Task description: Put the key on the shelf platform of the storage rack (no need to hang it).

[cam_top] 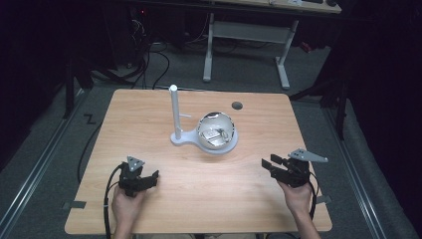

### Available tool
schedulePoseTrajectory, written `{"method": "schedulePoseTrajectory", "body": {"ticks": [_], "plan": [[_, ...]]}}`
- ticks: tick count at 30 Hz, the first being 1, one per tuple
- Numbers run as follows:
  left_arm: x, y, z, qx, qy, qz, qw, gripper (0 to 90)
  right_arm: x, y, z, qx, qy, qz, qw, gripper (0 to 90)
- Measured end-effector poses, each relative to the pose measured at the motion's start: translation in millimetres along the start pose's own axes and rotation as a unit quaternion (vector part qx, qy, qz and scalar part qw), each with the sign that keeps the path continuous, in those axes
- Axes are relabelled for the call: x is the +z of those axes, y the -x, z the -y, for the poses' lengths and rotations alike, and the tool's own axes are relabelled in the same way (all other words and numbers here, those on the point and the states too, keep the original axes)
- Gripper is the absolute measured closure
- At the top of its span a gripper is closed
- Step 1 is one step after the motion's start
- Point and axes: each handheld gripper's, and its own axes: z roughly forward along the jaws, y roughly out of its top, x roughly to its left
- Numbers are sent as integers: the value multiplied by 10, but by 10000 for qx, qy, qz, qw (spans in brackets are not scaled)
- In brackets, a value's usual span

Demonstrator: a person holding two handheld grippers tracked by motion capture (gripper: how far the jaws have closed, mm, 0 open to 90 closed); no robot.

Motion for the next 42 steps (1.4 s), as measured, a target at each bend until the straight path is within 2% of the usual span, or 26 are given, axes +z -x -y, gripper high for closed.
{"method": "schedulePoseTrajectory", "body": {"ticks": [8,20,30,42], "plan": [[0,0,0,2,1,7,10000,245,50,-14,76,68,-32,-26,10000,521],[0,2,0,12,-7,6,10000,246,124,-54,148,35,-77,-55,9999,522],[1,3,0,15,-2,-2,10000,246,229,-127,260,50,-233,-164,9996,530],[1,5,1,19,-1,1,10000,246,351,-234,331,-127,-433,-231,9987,530]]}}
